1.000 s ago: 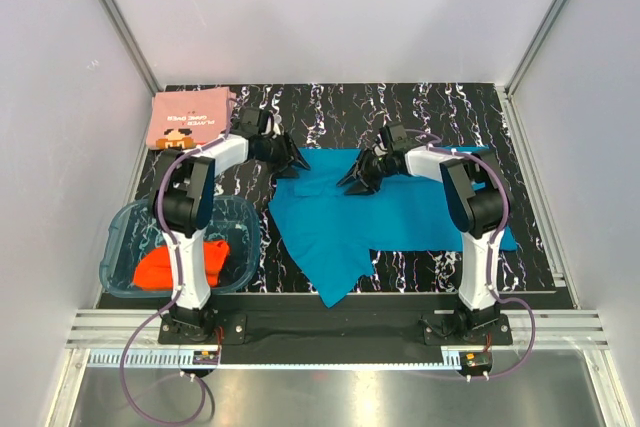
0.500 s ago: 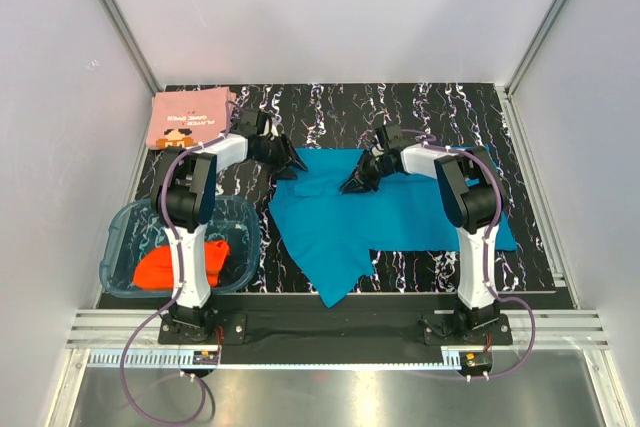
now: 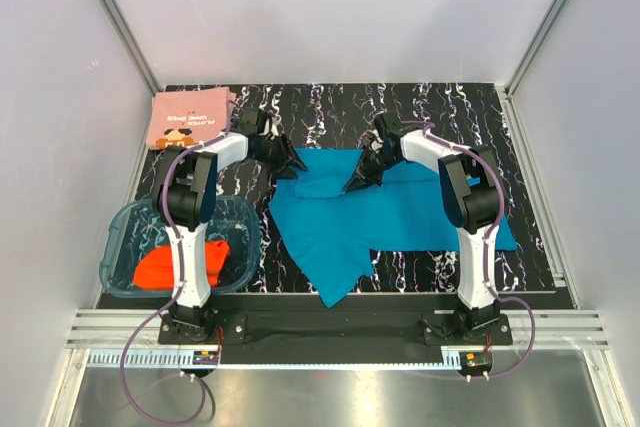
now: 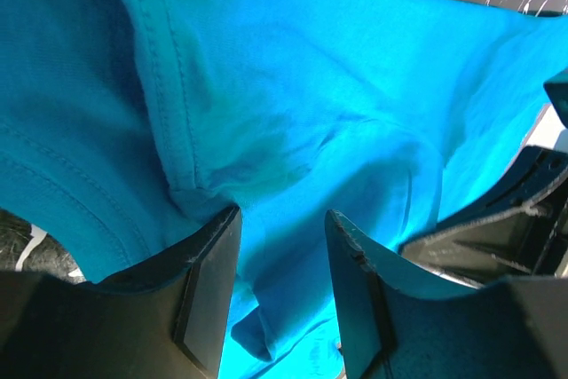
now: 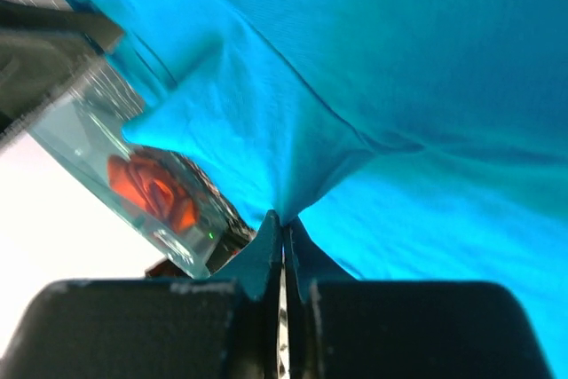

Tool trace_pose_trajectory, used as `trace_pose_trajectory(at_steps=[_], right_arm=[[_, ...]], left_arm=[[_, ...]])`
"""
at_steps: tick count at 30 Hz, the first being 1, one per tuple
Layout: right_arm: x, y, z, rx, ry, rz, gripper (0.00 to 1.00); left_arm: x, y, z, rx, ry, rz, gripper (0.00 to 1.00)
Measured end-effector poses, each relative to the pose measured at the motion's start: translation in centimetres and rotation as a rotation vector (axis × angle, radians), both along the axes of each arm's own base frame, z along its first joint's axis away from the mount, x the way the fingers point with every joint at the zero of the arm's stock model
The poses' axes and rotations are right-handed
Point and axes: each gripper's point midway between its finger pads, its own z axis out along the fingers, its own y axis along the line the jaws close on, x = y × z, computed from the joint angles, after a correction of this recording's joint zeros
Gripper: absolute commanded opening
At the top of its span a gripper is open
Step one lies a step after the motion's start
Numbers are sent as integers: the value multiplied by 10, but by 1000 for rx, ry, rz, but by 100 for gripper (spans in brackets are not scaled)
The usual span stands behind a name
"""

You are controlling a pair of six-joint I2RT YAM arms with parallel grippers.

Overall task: Fold and stack the t-shirts
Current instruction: Fold the tshirt

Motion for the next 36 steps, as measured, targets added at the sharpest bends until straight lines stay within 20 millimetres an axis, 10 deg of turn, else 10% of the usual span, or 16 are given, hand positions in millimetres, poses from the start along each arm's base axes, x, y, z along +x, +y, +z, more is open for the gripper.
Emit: trace_pose_trajectory(at_steps=[8, 21, 30, 36], right_arm=[[-22, -8, 8, -31, 70, 73, 4], [-22, -31, -2, -180, 46, 225, 48], [-2, -49, 2, -303, -48, 235, 48], [3, -36, -6, -233, -54, 184, 29]], left_arm=[[-1, 1, 0, 14, 1, -19, 48], [-10, 17, 3, 118, -12, -65, 51], [7, 15, 67, 87, -194, -45, 52], [13, 0, 49, 21, -153, -34, 51]])
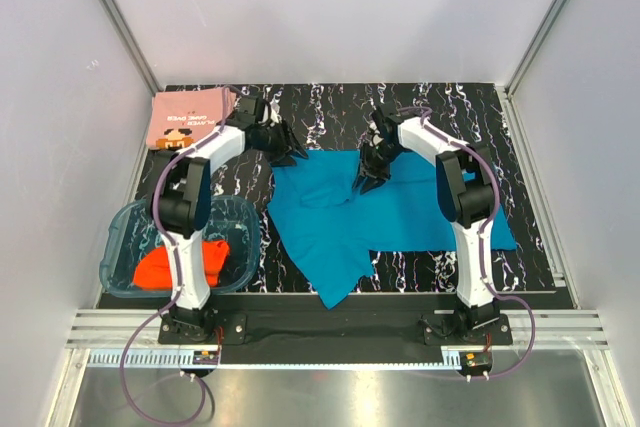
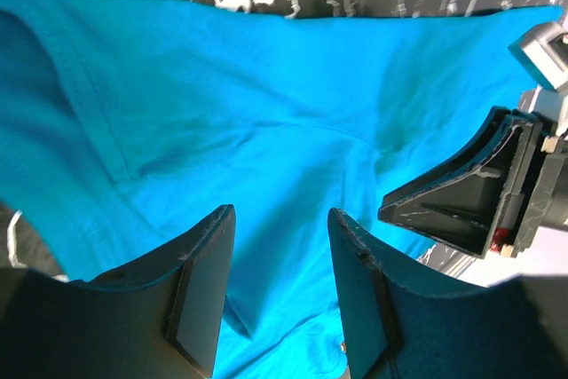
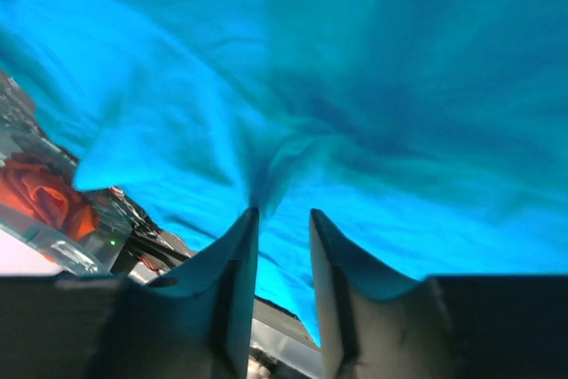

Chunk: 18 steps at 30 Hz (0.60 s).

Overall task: Fold and stack the t-shirts
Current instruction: Fold the tshirt

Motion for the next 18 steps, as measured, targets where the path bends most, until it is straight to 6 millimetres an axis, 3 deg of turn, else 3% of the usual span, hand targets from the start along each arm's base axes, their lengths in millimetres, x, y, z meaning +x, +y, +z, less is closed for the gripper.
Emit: trace_pose_trajectory(at_steps=[3, 6, 8, 13, 17, 18], right_arm=[[-8, 3, -12, 24, 35, -23, 27], [-14, 9, -21, 66, 62, -48, 32], [-15, 14, -21, 107, 74, -65, 38], [-8, 20, -15, 146, 39, -80, 36], [-7, 22, -14, 156, 36, -82, 16], [-7, 21, -14, 154, 35, -81, 5]], left_arm=[[-3, -2, -15, -2, 41, 1, 50], [-4, -3, -20, -3, 59, 5, 50], [-4, -3, -20, -7, 60, 6, 50], [-4, -4, -22, -9, 66, 7, 50], [-6, -3, -35, -2, 96, 7, 49], [-7, -3, -39, 1, 107, 7, 49]])
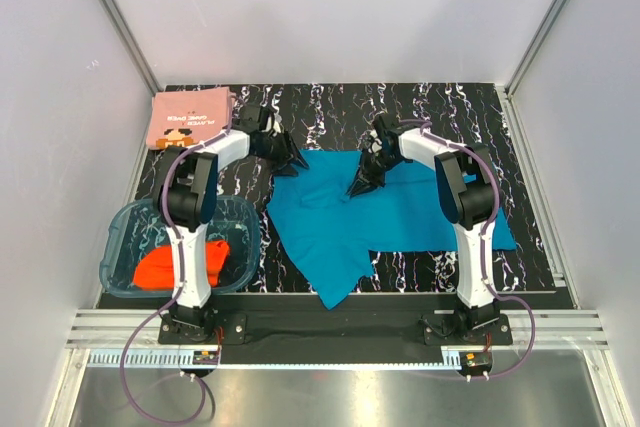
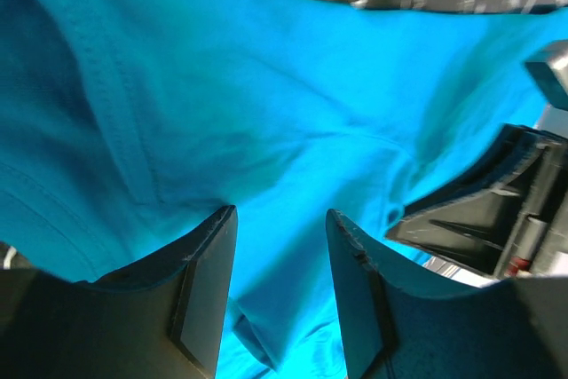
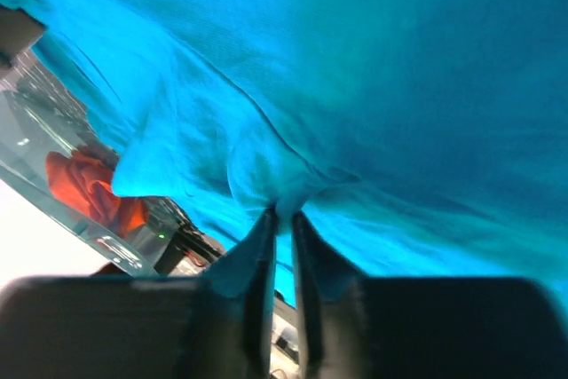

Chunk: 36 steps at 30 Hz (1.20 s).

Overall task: Fold and stack the t-shirts
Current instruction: Fold the tshirt

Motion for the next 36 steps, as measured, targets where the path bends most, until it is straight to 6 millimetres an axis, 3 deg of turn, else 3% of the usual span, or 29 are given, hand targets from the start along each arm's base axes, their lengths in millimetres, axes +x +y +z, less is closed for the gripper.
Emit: trace_pose_trajectory(at_steps=[2, 12, 16, 17, 25, 28, 32, 36], right_arm=[[-1, -1, 2, -8, 5, 6, 0], [-4, -17, 22, -76, -15, 107, 1], [-1, -24, 26, -84, -19, 150, 6], [0, -25, 24, -86, -20, 159, 12], [-4, -42, 1, -171, 13, 196, 37], [-3, -45, 1, -194, 3, 194, 39], [-6, -50, 10, -210, -18, 191, 39], [-6, -52, 32, -211, -79, 182, 38]], left_arm=[[-3, 1, -7, 5, 21, 0, 49], [-4, 2, -11, 26, 48, -25, 49], [-4, 3, -11, 39, 44, -41, 49], [-4, 4, -11, 44, 43, -45, 50], [-10, 10, 0, 80, 21, -75, 68], [-24, 14, 23, 79, -12, -87, 68], [-58, 14, 55, 15, -85, -118, 59], [-87, 4, 58, -39, -129, -189, 58]])
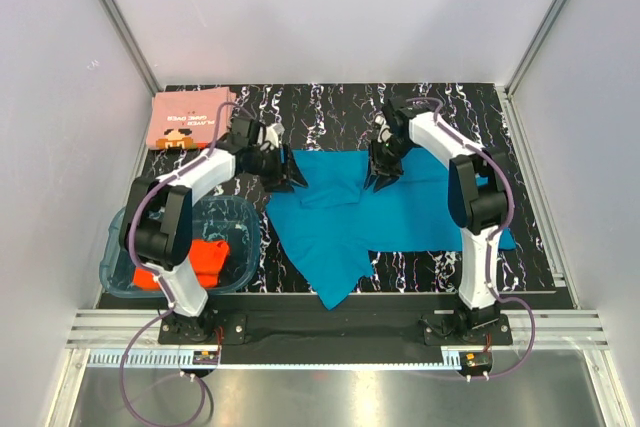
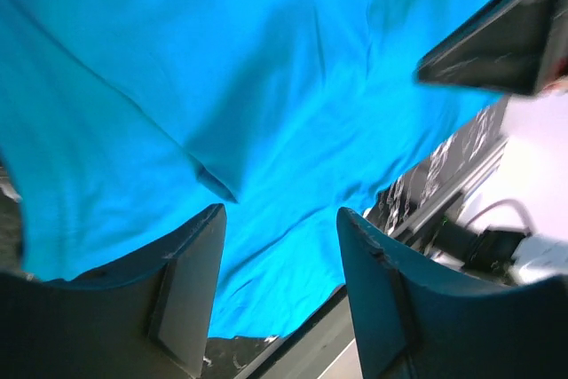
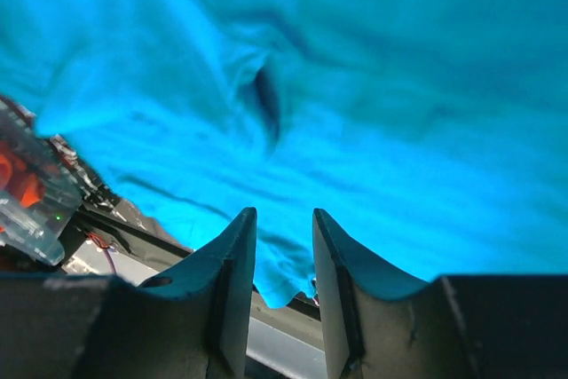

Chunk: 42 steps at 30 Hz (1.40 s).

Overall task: Fold and stack the t-shirts
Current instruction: Fold the tshirt

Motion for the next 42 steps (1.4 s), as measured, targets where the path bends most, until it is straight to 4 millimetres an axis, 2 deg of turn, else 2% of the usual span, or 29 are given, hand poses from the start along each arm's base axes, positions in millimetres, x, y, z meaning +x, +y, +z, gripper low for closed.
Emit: trace_pose_trajectory(at_steps=[4, 7, 11, 17, 28, 34, 42], right_arm=[[-2, -1, 19, 17, -61, -1, 37], [-10, -5, 26, 19, -81, -1, 37], [-24, -10, 25, 16, -75, -4, 36], [-39, -17, 20, -3, -59, -13, 35], [-37, -17, 26, -1, -89, -17, 33], [-39, -18, 27, -1, -91, -20, 33], [-39, -18, 27, 0, -92, -22, 33]], left_arm=[[-14, -12, -11, 22, -6, -66, 58], [-19, -17, -15, 57, -13, -84, 64], [-20, -9, -28, 136, -12, -54, 64], [-36, 5, -53, 207, 35, -33, 65], [-26, -1, -57, 190, -3, -31, 61], [-26, -6, -67, 185, 16, -34, 56], [-26, -18, -67, 167, 20, -56, 53]])
